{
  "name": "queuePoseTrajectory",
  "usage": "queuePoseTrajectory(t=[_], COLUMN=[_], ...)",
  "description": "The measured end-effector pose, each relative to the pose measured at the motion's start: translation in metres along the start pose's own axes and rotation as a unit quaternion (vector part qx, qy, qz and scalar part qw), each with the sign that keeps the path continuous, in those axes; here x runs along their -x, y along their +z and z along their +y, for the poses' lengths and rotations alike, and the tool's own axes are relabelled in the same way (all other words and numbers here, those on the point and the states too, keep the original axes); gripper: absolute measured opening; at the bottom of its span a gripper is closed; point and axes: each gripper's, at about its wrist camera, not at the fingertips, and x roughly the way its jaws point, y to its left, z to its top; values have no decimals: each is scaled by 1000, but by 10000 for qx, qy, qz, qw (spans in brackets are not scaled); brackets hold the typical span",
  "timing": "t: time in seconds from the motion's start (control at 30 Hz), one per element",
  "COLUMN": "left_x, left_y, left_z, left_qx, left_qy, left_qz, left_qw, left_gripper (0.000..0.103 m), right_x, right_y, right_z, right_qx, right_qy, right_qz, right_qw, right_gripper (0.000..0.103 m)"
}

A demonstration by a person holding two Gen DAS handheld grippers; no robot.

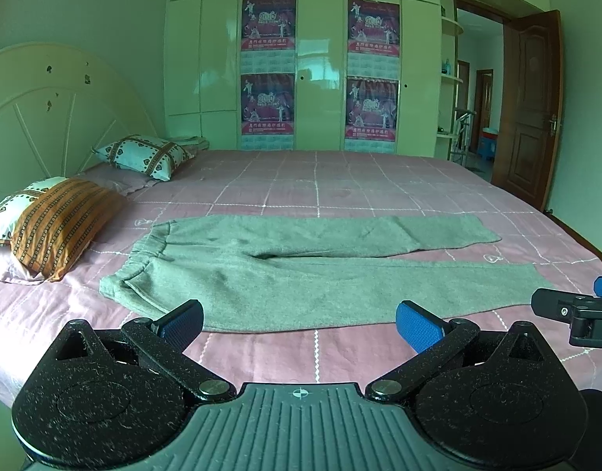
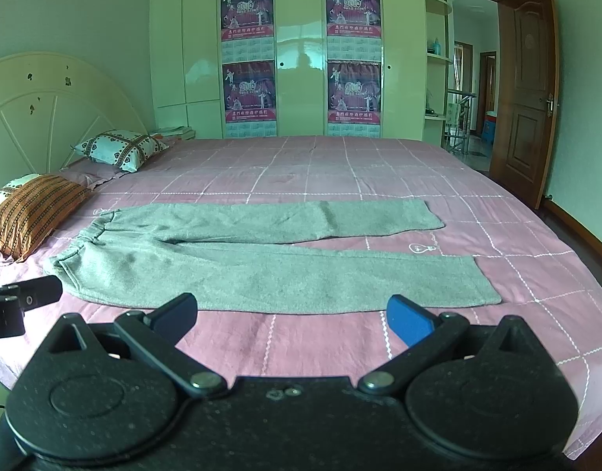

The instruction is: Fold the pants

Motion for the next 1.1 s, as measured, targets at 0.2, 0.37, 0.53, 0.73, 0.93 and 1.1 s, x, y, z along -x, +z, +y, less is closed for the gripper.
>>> queuePoseTrajectory(t=[0.2, 0.37, 0.53, 0.73, 0.93, 1.1], left_x=[0, -1, 0, -1, -1, -2], left_y=[-1, -1, 0, -1, -1, -1], left_z=[1, 2, 2, 2, 1, 0], left_qx=[-6, -7, 10, 4, 0, -5], left_qy=[13, 25, 15, 4, 3, 4], left_qz=[15, 20, 18, 31, 32, 34], left_qw=[10000, 10000, 10000, 10000, 10000, 10000], left_gripper=[103, 103, 103, 103, 103, 103], right_x=[-1, -2, 0, 1, 0, 1], right_y=[-1, -3, 0, 1, 1, 1], right_z=[-1, 0, 3, 3, 3, 3], right_qx=[-23, -18, -13, -23, -25, -32], right_qy=[-12, -2, -12, -23, -12, -20], right_qz=[-1, 6, 11, 21, 19, 28], right_qw=[10000, 10000, 10000, 10000, 10000, 10000], right_gripper=[97, 97, 97, 97, 97, 97])
